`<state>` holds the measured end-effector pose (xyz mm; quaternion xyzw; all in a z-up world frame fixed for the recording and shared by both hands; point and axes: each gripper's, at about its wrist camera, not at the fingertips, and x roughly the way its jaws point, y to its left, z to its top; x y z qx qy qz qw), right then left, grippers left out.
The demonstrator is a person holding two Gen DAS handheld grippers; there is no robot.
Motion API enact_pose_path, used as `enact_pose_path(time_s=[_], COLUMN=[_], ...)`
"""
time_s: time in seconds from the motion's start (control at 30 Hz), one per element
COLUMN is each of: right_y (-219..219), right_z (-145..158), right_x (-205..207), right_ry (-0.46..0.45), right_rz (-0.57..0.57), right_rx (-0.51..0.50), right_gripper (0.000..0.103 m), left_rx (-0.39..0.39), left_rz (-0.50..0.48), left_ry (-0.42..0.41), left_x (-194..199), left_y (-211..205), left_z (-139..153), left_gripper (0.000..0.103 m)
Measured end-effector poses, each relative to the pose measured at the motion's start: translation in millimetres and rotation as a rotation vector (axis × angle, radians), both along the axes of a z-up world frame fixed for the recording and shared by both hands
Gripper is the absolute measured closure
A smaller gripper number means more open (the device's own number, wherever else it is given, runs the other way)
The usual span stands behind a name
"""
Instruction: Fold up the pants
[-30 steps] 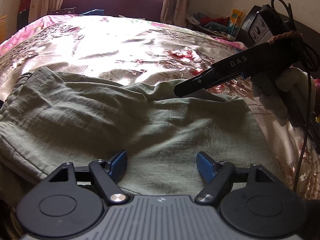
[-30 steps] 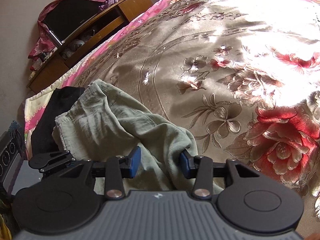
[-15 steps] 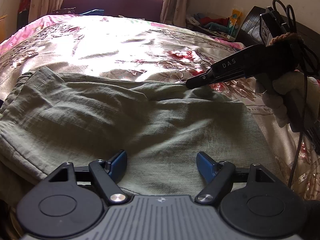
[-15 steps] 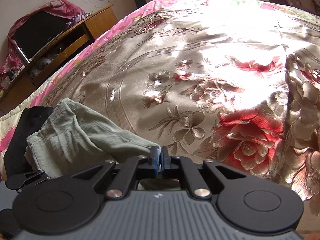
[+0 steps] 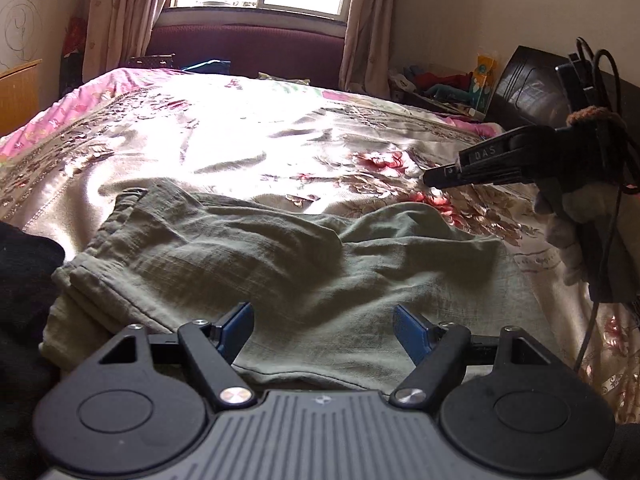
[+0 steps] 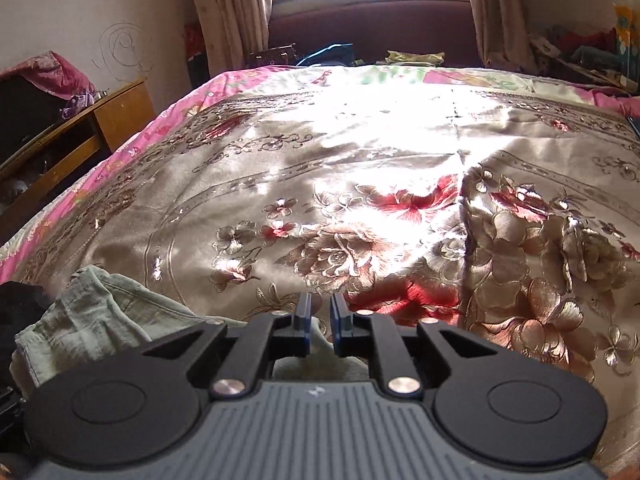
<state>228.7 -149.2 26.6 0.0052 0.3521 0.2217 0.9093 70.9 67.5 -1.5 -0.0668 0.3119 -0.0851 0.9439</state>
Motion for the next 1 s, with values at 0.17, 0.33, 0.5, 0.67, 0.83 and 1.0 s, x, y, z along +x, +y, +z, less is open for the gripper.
enact_pose_path(time_s=[0.17, 0.33, 0.5, 0.67, 0.83, 1.0], right_y=[66, 144, 211, 163, 36, -88], right_z=[-4, -36, -71, -37, -16, -33], right_x=[-23, -12, -20, -51, -93, -117], right_ry=[0.025, 0.144, 0.224, 0.123, 0.086, 0.191], right_rz=[0.212, 0.344, 0.486, 0.371, 0.057, -0.283], right_rx=[0.058, 0.189, 0.123, 0.174, 0.216, 0.292], right_gripper=[0.085, 0.081, 0.073, 0.073, 0.066, 0.063], left_rx=[0.085, -0.028, -0.06, -0.057, -0.034, -0.004], left_rz=[0.088, 0.125, 0.104, 0.098, 0.009, -0.093], left_ry=[-0.04, 0.229, 0.237, 0.178, 0.12, 0.113], left_x=[4, 12, -9, -22, -23, -15], left_y=[22, 59, 65, 63, 41, 1], left_z=[12, -9, -7, 3, 15, 12], left_gripper=[0.014, 0.014, 0.014, 0.014, 0.014, 0.014])
